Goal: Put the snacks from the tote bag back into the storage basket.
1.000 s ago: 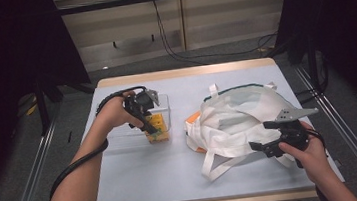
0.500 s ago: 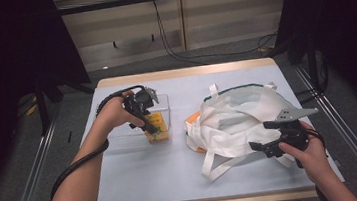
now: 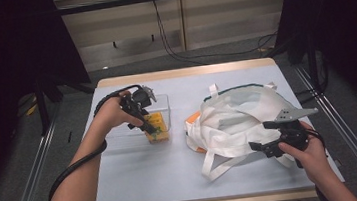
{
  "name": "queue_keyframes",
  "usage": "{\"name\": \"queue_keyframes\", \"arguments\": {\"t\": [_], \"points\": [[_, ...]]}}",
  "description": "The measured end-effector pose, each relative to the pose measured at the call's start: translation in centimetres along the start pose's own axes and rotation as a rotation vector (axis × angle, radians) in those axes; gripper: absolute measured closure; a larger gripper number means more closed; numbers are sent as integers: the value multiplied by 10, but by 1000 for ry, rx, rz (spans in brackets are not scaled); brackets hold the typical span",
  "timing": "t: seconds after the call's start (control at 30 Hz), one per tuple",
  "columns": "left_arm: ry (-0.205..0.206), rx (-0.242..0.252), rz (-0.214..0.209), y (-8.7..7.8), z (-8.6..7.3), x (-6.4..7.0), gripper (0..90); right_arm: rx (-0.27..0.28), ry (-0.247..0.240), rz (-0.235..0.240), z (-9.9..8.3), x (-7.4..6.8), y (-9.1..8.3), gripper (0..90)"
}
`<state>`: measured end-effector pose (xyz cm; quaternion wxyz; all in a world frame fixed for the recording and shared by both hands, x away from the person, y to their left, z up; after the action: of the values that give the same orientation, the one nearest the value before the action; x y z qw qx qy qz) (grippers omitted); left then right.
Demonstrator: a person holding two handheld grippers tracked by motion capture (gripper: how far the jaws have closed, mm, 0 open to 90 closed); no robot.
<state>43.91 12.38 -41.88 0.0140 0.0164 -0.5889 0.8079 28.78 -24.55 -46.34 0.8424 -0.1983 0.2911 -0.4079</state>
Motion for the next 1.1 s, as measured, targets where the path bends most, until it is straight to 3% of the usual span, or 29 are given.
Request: {"name": "queue_keyframes", "arguments": {"t": [0.07,0.17,0.23,0.37,0.43,0.47,0.57,0.7,0.73,0.83,0.87,0.9,1.0,1.03,1.1], "points": [[1,-7,-1,-1,-1,-1,269,0,-1,0,0,0,0,45],[-76,21,8,0,-1,0,208,2,-3,2,1,0,0,46],[-71,9,13,0,-3,-1,153,3,-2,2,1,0,-1,46],[-122,21,5,0,-5,0,108,2,-4,3,1,0,0,46],[-120,37,21,0,-6,1,105,2,-3,3,1,0,0,46],[-125,27,1,-1,-7,0,93,2,-4,2,1,0,0,45],[-162,33,17,-1,-9,2,79,4,-3,2,1,-1,-1,46],[-150,42,27,-4,-12,1,72,5,0,0,1,-1,-1,45],[-178,58,37,-4,-12,1,65,4,-1,1,1,-1,-1,45],[-200,51,23,-5,-16,2,53,5,-1,0,1,-1,-1,46],[-219,57,36,-4,-16,3,52,3,-1,1,1,-1,-1,45],[-197,43,24,-6,-18,2,51,2,-2,1,1,-1,-1,45],[-200,36,27,-8,-21,4,51,4,-2,1,1,-2,-1,46],[-229,64,34,-8,-21,5,51,4,-2,2,1,-2,-1,45],[-204,46,34,-9,-25,6,51,3,-3,3,1,-2,-1,46]]}}
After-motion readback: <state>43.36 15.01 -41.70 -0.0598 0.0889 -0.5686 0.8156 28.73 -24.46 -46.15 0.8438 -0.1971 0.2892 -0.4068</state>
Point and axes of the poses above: each handheld gripper's, and its own axes: y roughly forward along the jaws, z roughly out of its top, x roughly to its right, the point moved 5 cm from there along y, roughly forward along the jaws, and after that the axes turned 13 degrees about y, right-handed, at the moved point
